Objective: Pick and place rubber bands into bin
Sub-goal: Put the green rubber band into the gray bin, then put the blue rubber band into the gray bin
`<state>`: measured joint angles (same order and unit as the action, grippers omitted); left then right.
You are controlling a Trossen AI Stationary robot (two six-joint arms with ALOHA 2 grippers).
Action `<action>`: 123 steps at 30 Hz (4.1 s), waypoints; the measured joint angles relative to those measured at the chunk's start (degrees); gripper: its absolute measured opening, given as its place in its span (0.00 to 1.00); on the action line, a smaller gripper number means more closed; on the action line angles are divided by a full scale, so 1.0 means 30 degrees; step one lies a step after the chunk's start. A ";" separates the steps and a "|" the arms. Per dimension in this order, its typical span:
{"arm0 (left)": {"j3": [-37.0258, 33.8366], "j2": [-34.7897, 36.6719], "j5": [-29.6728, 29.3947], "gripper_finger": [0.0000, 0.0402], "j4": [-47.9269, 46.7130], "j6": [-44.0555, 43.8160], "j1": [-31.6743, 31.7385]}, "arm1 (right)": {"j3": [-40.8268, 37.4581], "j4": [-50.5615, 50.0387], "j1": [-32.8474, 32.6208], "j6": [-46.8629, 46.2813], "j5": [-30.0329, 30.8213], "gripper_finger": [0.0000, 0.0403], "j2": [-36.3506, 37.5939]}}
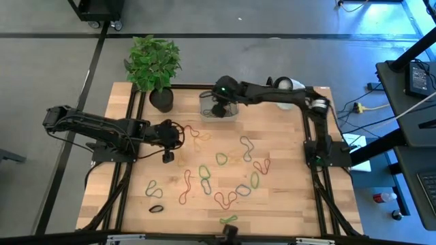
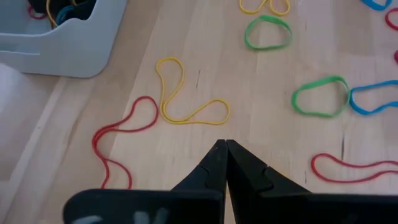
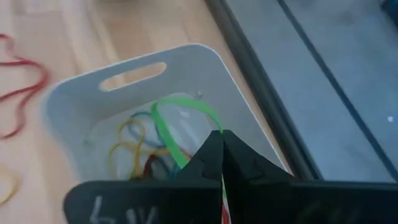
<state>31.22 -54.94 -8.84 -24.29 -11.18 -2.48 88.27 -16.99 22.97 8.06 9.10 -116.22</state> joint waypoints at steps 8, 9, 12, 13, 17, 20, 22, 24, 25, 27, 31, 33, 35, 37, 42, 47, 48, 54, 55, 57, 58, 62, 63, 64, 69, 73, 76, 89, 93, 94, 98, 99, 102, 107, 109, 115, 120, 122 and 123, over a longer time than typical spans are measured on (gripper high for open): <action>0.0000 0.0000 -0.0007 0.01 0.0017 0.0000 0.0000 | 0.2261 -0.0310 0.0118 -0.0274 -0.0585 0.07 -0.3175; 0.0000 0.0000 -0.0007 0.01 0.0007 0.0000 0.0000 | 0.2273 -0.0338 0.0113 -0.0501 -0.0598 0.09 -0.3204; 0.0000 0.0000 -0.0017 0.00 -0.0001 0.0000 0.0000 | 0.2294 -0.0560 0.0127 -0.0585 -0.0578 0.16 -0.3237; 0.0000 0.0000 -0.0079 0.00 -0.0001 0.0000 0.0000 | 0.2294 -0.0659 0.0127 -0.0585 -0.0576 0.19 -0.3237; 0.0000 0.0000 -0.0139 0.01 -0.0008 0.0000 0.0000 | 0.2361 -0.0928 0.0127 -0.0593 -0.0569 0.26 -0.3237; 0.0000 0.0000 -0.0151 0.00 -0.0001 -0.0007 0.0000 | 0.2815 -0.1761 0.0127 -0.0593 -0.0569 0.31 -0.3229; 0.0000 0.0000 -0.0153 0.00 -0.0001 -0.0007 0.0000 | 0.3091 -0.2631 0.0120 -0.0585 -0.0569 0.32 -0.3208; 0.0000 0.0000 -0.0153 0.01 0.0017 -0.0007 0.0000 | 0.3515 -0.3968 0.0120 -0.0571 -0.0571 0.33 -0.3208; 0.0000 0.0000 -0.0153 0.01 0.0036 -0.0007 0.0000 | 0.3716 -0.4526 0.0120 -0.0563 -0.0577 0.33 -0.3208; 0.0000 0.0000 -0.0165 0.02 0.0029 -0.0021 0.0000 | 0.3951 -0.5493 0.0127 -0.0261 -0.1125 0.33 -0.3193; 0.0000 0.0000 -0.0219 0.02 0.0038 -0.0031 0.0000 | 0.3992 -0.6384 0.0127 -0.0002 -0.1598 0.34 -0.3201; 0.0000 0.0000 -0.0219 0.02 0.0043 -0.0073 0.0000 | 0.4021 -0.6281 0.0127 -0.0010 -0.1810 0.34 -0.3201; 0.0000 0.0000 -0.0225 0.02 0.0049 -0.0169 0.0000 | 0.4021 -0.6182 0.0127 0.0003 -0.2246 0.34 -0.3201; 0.0000 0.0000 -0.0226 0.02 0.0047 -0.0439 0.0000 | 0.4021 -0.5813 0.0163 0.0057 -0.3321 0.34 -0.3201; 0.0000 0.0000 -0.0226 0.02 0.0047 -0.0517 0.0000 | 0.4021 -0.4652 0.0236 -0.0958 -0.1673 0.33 -0.3201; 0.0000 0.0000 -0.0226 0.02 0.0050 -0.0517 0.0000 | 0.3970 -0.4848 0.0426 0.0477 -0.4190 0.31 -0.3201; 0.0000 0.0000 -0.0226 0.02 0.0049 -0.0521 0.0000 | 0.3963 -0.4695 0.0409 0.0246 -0.4639 0.30 -0.3201; 0.0000 0.0000 -0.0226 0.02 0.0050 -0.0525 0.0000 | 0.3948 -0.4913 0.0369 -0.0108 -0.1662 0.25 -0.3196; 0.0000 0.0000 -0.0226 0.02 0.0050 -0.0538 0.0000 | 0.3948 -0.4973 0.0381 -0.0068 -0.1632 0.24 -0.3060; 0.0000 0.0000 -0.0226 0.02 0.0048 -0.0580 0.0000 | 0.3941 -0.5291 0.0300 -0.0011 -0.1698 0.21 -0.2628; 0.0000 -0.0005 -0.0221 0.02 0.0046 -0.0568 0.0000 | 0.3941 -0.5509 0.0275 -0.0036 -0.1827 0.19 -0.2237; 0.0007 0.0000 -0.0160 0.02 -0.0052 -0.0556 0.0000 | 0.3453 -0.6918 -0.0008 -0.0119 -0.2051 0.06 -0.0089; 0.0007 -0.0001 -0.0160 0.02 -0.0113 -0.0455 -0.0008 | 0.3027 -0.7108 -0.0166 -0.0129 -0.2002 0.03 0.0603; 0.0000 -0.0007 -0.0160 0.02 -0.0168 -0.0234 -0.0015 | 0.2402 -0.7042 -0.0398 -0.0204 -0.1973 0.02 0.1388; 0.0007 -0.0007 -0.0166 0.02 -0.0425 0.0422 -0.0010 | -0.3224 -0.5141 -0.2565 -0.1730 -0.1989 0.01 0.6626; 0.0114 -0.0007 -0.0015 0.00 -0.1387 -0.0170 -0.0081 | -0.9212 -0.2304 -0.5169 -0.4441 -0.0664 0.01 1.0970; 0.0676 -0.0201 -0.0083 0.01 -0.3181 -0.2152 -0.0630 | -1.2941 -0.0920 -0.7633 -0.7165 0.1786 0.01 1.3820; 0.3461 -0.4387 0.0928 0.01 -0.8365 -1.5322 -0.6691 | -1.9757 0.0046 -1.3958 -1.5674 0.6441 0.00 1.7552; 0.3461 -0.5038 0.1493 0.02 -0.9254 -2.0509 -0.8769 | -2.0059 0.0075 -1.4438 -1.6132 0.6700 0.00 1.7542; 0.3461 -0.5175 0.1439 0.03 -0.9318 -2.1630 -0.9263 | -2.0138 0.0167 -1.4512 -1.6118 0.6671 0.00 1.7545; 0.3461 -0.5954 0.1355 0.10 -0.9392 -2.4928 -1.1143 | -2.0182 0.0269 -1.4868 -1.6169 0.6656 0.00 1.7542; 0.3461 -0.6202 0.1362 0.12 -0.9392 -2.5467 -1.1536 | -2.0182 0.0309 -1.4927 -1.6169 0.6659 0.00 1.7542; 0.3456 -0.6966 0.1619 0.19 -0.9377 -2.6521 -1.2474 | -2.0189 0.0340 -1.4998 -1.6177 0.6652 0.00 1.7542; 0.3446 -0.8123 0.2188 0.29 -0.9292 -2.7391 -1.3644 | -2.0189 0.0461 -1.4998 -1.6177 0.6655 0.00 1.7542; 0.3446 -0.8535 0.2555 0.31 -0.9245 -2.7985 -1.3959 | -2.0189 0.0539 -1.4998 -1.6177 0.6659 0.01 1.7542; 0.3439 -0.9695 0.2866 0.32 -0.8287 -2.8385 -1.4578 | -2.0189 0.1043 -1.4976 -1.6147 0.6758 0.00 1.7542; 0.3501 -1.1052 0.2835 0.30 -0.8185 -2.8358 -1.4803 | -2.0189 0.1253 -1.4971 -1.6131 0.7310 0.01 1.7534; 0.3512 -1.1613 0.2798 0.28 -0.8051 -2.7924 -1.4797 | -2.0189 0.1440 -1.4969 -1.6104 0.7315 0.01 1.7534; 0.3554 -1.1849 0.2759 0.27 -0.7969 -2.7688 -1.4797 | -2.0189 0.1479 -1.4969 -1.6100 0.7307 0.01 1.7534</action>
<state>41.89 -90.48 -0.56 -48.20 -94.24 -46.87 27.70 -12.55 -21.93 -40.24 31.03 -63.61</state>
